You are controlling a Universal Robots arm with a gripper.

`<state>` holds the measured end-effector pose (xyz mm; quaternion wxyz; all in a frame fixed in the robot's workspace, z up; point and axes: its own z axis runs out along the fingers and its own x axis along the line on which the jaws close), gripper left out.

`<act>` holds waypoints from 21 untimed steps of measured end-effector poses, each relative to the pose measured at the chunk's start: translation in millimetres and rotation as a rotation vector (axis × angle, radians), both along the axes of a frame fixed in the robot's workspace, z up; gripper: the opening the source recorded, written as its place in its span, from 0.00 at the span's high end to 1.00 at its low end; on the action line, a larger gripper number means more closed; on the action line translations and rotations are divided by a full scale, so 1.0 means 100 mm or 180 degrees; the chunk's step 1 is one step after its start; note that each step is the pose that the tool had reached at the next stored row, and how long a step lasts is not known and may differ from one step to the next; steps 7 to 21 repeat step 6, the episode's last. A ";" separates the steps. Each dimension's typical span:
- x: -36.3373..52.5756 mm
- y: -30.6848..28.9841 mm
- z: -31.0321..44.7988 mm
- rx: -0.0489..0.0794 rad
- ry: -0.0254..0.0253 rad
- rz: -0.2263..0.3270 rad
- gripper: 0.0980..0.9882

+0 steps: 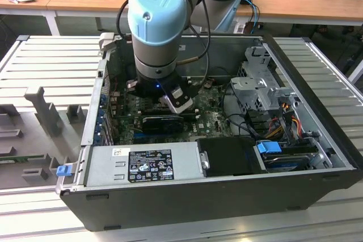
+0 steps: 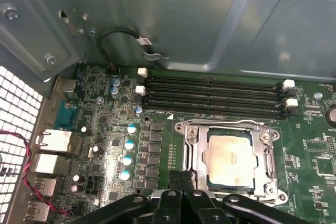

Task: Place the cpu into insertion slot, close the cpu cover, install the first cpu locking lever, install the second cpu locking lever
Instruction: 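Install the second cpu locking lever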

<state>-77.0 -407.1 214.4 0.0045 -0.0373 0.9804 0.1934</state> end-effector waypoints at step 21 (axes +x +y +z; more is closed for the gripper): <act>0.000 0.000 0.028 0.0001 0.0001 0.0000 0.99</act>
